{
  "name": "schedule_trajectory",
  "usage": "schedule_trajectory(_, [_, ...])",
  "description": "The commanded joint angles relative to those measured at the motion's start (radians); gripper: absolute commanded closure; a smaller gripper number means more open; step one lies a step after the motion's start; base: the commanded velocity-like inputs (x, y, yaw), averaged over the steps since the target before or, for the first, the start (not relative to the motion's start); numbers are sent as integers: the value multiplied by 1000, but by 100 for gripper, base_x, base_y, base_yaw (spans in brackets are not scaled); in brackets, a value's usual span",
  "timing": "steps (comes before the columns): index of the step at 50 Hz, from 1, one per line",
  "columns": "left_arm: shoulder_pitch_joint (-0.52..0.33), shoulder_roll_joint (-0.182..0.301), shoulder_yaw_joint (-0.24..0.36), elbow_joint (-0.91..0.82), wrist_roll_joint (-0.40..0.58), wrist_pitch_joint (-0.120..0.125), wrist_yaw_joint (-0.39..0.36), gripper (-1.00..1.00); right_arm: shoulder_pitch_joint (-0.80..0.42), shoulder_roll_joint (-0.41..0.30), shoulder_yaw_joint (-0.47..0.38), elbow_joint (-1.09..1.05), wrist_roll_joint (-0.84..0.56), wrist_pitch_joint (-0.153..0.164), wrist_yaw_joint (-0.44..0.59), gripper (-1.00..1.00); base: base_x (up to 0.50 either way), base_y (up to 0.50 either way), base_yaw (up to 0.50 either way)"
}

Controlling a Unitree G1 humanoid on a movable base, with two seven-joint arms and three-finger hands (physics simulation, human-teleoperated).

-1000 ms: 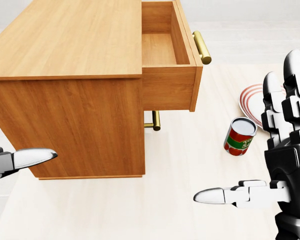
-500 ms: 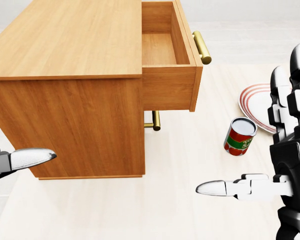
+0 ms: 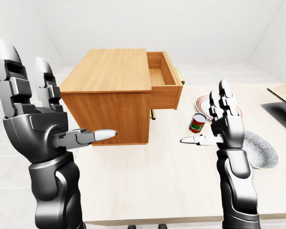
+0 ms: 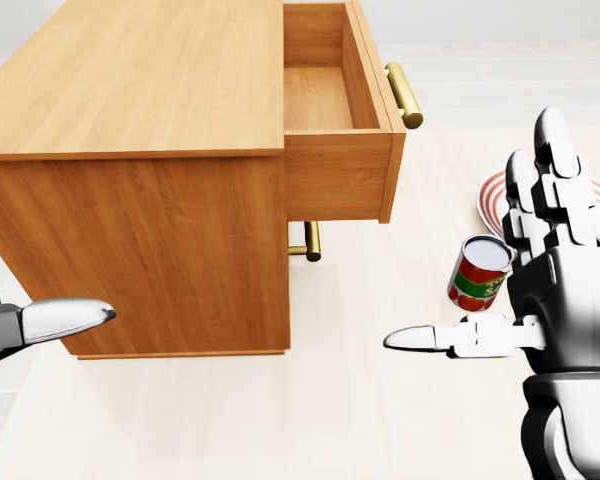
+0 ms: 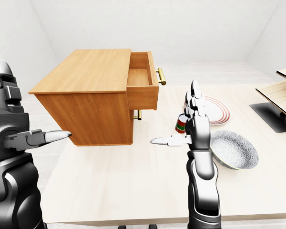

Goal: Close the top drawer of the cabinet.

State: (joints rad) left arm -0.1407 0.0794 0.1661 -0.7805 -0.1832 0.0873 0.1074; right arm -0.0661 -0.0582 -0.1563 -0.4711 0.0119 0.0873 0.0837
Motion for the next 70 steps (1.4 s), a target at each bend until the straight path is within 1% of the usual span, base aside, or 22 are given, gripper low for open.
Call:
schedule_trajectory(1, [0, -5, 2, 5, 7, 0, -1, -100, -60, -15, 2, 136, 48, 0, -6, -100, 0, 0, 0])
schedule_trajectory(6, [-3, -5, 2, 9, 9, 0, -1, -100, -113, -21, 14, 245, 56, 0, -14, -100, 0, 0, 0])
schedule_trajectory(13, [-7, -6, 2, 14, 15, 0, 5, -100, -173, -28, 37, 332, 66, 0, -24, -100, 0, 0, 0])
schedule_trajectory(15, [-5, -6, 1, 16, 16, 0, 4, -100, -203, -27, 45, 390, 68, 0, -22, -100, 0, 0, 0])
schedule_trajectory(17, [-5, -5, 1, 13, 15, 0, 4, -100, -211, -29, 47, 402, 69, 0, -22, -100, 0, 0, 0])
schedule_trajectory(18, [-4, -6, 1, 14, 16, 0, 4, -100, -250, -33, 48, 421, 74, 0, -23, -100, 0, 0, 0])
schedule_trajectory(20, [-4, -6, 1, 17, 17, 0, 4, -100, -287, -37, 50, 423, 83, 0, -27, -100, 0, 0, 0])
schedule_trajectory(24, [-5, -6, 0, 18, 18, 0, 4, -100, -321, -40, 57, 476, 85, 0, -26, -100, 0, 0, 0])
schedule_trajectory(27, [-5, -5, 0, 12, 16, 0, 3, -100, -351, -38, 78, 488, 77, 0, -28, -100, 0, 0, 0])
schedule_trajectory(37, [-6, -6, 0, 17, 18, 0, 2, -100, -392, -11, 97, 631, 75, 0, -12, -100, 0, 0, 0])
schedule_trajectory(46, [-8, -5, 1, 15, 17, 0, 2, -100, -404, 3, 107, 686, 78, 0, -7, -100, 0, 0, 0])
schedule_trajectory(47, [-6, -6, 1, 16, 17, 0, 2, -100, -404, 5, 107, 702, 79, -10, -5, -100, 0, 0, 0])
schedule_trajectory(48, [-7, -6, 2, 14, 17, 0, 2, -100, -407, 5, 108, 710, 79, -14, -5, -100, 0, 0, 0])
schedule_trajectory(49, [-7, -6, 2, 14, 17, 0, 3, -100, -410, 9, 109, 728, 80, -28, -3, -100, 0, 0, 0])
schedule_trajectory(55, [-6, -6, 1, 17, 18, 0, 2, -100, -426, 16, 115, 771, 82, -50, 0, -100, 0, 0, 0])
schedule_trajectory(56, [-5, -6, 1, 15, 18, 0, 2, -100, -430, 17, 114, 796, 82, -69, 3, -100, 0, 0, 0])
schedule_trajectory(59, [-5, -5, 0, 13, 18, 0, 2, -100, -442, 17, 115, 816, 83, -78, 6, -100, 0, 0, 0])
schedule_trajectory(60, [-5, -6, 1, 15, 18, 0, 1, -100, -449, 16, 115, 813, 83, -69, 5, -100, 0, 0, 0])
schedule_trajectory(62, [-5, -6, 1, 14, 18, 0, 1, -100, -459, 14, 114, 822, 84, -71, 6, -100, 0, 0, 0])
schedule_trajectory(65, [-5, -6, 1, 14, 18, 0, 1, -100, -474, 13, 111, 855, 85, -91, 8, -100, 0, 0, 0])
schedule_trajectory(69, [-4, -6, 0, 15, 18, 0, 0, -100, -504, 12, 113, 879, 86, -95, 9, -100, 0, 0, 0])
schedule_trajectory(70, [-5, -6, 0, 13, 18, 0, 1, -100, -515, 10, 109, 901, 87, -107, 11, -100, 0, 0, 0])
